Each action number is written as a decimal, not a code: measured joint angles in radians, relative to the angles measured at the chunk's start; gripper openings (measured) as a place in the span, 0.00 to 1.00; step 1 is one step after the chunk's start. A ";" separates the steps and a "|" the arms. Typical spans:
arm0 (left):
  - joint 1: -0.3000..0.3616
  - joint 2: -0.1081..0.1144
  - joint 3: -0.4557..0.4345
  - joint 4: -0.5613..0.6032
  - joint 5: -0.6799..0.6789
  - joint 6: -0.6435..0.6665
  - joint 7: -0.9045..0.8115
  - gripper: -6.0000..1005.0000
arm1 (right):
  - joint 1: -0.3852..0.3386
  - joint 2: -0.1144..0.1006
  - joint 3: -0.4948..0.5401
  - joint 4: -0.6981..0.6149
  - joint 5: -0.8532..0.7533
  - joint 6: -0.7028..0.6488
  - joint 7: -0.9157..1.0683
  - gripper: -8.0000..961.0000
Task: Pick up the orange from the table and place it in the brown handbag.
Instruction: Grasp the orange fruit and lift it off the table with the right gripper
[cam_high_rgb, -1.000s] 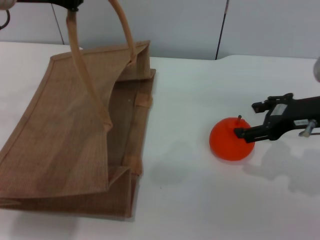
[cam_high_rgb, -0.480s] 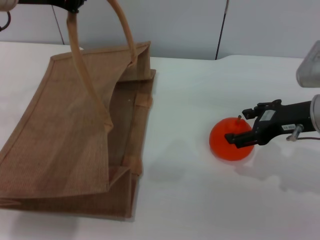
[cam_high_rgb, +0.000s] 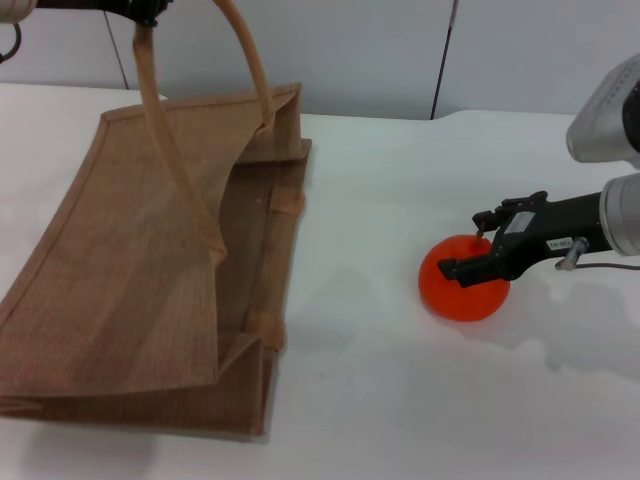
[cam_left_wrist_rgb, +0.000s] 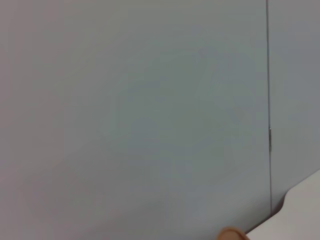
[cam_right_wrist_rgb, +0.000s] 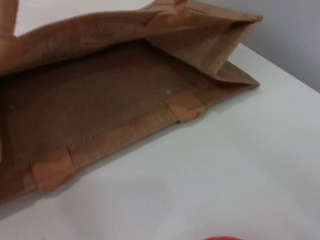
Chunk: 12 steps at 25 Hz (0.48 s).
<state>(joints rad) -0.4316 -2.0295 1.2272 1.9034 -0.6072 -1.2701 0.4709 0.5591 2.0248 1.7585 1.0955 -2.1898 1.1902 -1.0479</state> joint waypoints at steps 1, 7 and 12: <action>0.000 0.000 0.000 0.000 0.000 0.000 0.000 0.13 | 0.003 -0.001 0.000 -0.011 0.000 -0.005 0.000 0.93; 0.001 0.000 0.000 -0.003 0.001 -0.001 0.000 0.13 | 0.008 -0.002 0.006 -0.040 -0.001 -0.015 -0.004 0.93; 0.001 0.000 0.007 -0.015 0.003 -0.002 0.000 0.13 | 0.014 -0.004 0.007 -0.070 -0.007 -0.021 -0.006 0.93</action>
<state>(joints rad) -0.4310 -2.0294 1.2346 1.8885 -0.6042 -1.2717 0.4710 0.5731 2.0210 1.7660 1.0256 -2.1964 1.1692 -1.0537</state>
